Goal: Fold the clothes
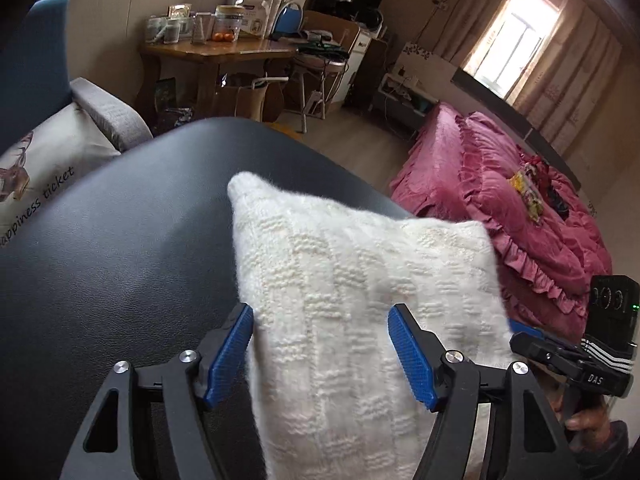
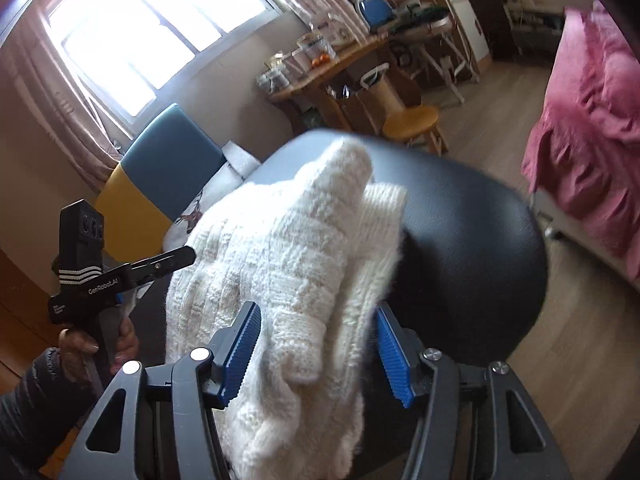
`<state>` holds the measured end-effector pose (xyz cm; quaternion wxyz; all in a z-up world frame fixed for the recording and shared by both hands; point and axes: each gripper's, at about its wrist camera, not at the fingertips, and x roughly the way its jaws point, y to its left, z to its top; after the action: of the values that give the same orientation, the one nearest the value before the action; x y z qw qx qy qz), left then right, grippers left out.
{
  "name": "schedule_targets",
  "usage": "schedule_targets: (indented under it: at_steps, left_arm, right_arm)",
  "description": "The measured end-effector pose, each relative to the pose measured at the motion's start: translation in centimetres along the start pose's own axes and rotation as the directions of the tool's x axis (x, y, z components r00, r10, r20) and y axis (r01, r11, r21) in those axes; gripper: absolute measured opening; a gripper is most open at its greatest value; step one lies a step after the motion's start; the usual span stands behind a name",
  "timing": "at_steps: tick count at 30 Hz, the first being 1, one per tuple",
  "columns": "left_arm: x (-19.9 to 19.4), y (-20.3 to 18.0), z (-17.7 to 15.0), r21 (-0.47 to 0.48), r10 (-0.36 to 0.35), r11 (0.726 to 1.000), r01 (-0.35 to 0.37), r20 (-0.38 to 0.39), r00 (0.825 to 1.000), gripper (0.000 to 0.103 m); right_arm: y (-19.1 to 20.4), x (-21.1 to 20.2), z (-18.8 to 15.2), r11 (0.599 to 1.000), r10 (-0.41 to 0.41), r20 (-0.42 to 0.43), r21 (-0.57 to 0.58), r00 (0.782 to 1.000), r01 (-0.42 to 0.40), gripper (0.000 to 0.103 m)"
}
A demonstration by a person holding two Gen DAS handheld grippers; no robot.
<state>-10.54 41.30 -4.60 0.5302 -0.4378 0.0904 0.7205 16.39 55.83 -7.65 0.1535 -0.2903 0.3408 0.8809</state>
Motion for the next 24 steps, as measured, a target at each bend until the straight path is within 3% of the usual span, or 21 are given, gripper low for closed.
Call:
schedule_targets:
  at_steps: [3,7,9,11,12,16,18,24]
  left_arm:
    - [-1.8,-1.2,-0.7,0.024,-0.058,0.998,0.057,0.036,0.998,0.071]
    - [-1.3,-2.2,-2.4,0.053,-0.078,0.996,0.078,0.010,0.997,0.071]
    - [-0.5,-2.7,-3.4,0.066,-0.078,0.995,0.079,-0.016,0.997,0.070]
    - [0.6,-2.6,-4.5,0.082,-0.051,0.995,0.054,-0.042,0.998,0.070]
    - [1.0,-2.3,-4.9,0.071,-0.051,0.996,0.055,-0.051,0.997,0.070]
    - [1.7,-3.2,-5.6,0.112,0.008,0.994,-0.004,-0.037,0.999,0.071]
    - [1.8,-4.3,-5.7,0.146,0.048,0.988,-0.044,-0.030,0.998,0.077]
    - [-1.6,-5.4,-5.7,0.127,0.185,0.974,-0.189,0.040,0.982,0.078]
  right_arm:
    - [3.9,-3.6,0.3,0.980,0.061,0.073,-0.195,0.996,-0.045,0.060]
    - [7.7,-3.0,-0.1,0.916,0.108,-0.009,-0.387,0.994,-0.103,0.059]
    - [7.5,-0.6,-0.9,0.909,0.087,-0.098,-0.400,0.991,-0.120,0.058]
    - [5.6,2.3,-2.8,0.916,-0.005,-0.211,-0.394,0.978,-0.081,0.056]
    - [4.5,3.0,-3.8,0.922,-0.012,-0.229,-0.379,0.973,-0.077,0.054]
    - [1.9,3.1,-5.3,0.950,0.049,-0.190,-0.294,0.981,-0.104,0.045]
    - [1.7,3.0,-5.6,0.953,0.056,-0.174,-0.283,0.983,-0.105,0.045]
    - [2.9,1.9,-6.4,0.957,-0.002,-0.122,-0.289,0.993,-0.034,0.046]
